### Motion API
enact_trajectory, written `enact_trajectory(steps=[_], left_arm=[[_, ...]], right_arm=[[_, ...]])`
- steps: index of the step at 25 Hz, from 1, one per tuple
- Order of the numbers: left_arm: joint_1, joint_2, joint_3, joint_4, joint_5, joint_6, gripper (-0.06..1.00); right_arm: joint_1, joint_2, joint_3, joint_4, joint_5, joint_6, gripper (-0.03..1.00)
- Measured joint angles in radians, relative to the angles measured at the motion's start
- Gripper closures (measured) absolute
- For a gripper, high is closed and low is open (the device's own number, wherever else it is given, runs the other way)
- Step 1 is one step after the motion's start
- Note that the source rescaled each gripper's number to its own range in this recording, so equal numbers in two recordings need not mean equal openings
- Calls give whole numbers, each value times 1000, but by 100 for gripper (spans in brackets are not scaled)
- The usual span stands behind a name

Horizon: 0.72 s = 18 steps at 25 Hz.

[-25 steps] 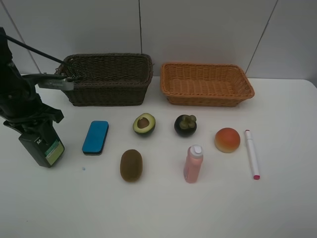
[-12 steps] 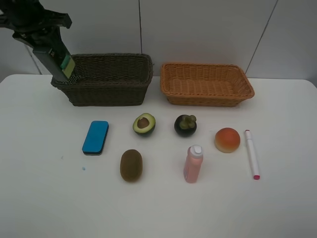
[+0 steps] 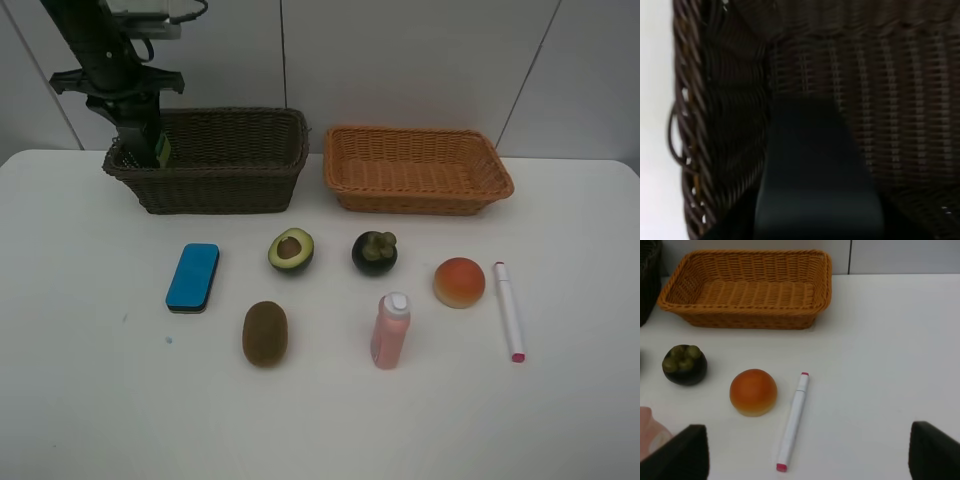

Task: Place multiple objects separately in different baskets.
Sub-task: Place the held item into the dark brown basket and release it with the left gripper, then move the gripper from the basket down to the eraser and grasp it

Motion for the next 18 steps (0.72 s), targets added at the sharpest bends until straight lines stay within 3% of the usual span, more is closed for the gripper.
enact_trajectory(steps=[3, 5, 10, 13, 18], left_arm=[[0, 9, -4, 0, 0, -1, 19], [0, 9, -24, 0, 0, -15, 3], [0, 7, -115, -8, 119, -40, -5], [0, -18, -145, -41, 135, -46, -5], [0, -139, -47, -124, 134, -50, -5]], right_arm=[[0, 0, 0, 0, 0, 0, -3], [0, 0, 0, 0, 0, 0, -3], [0, 0, 0, 0, 0, 0, -3], [0, 0, 0, 0, 0, 0, -3], [0, 0, 0, 0, 0, 0, -3]])
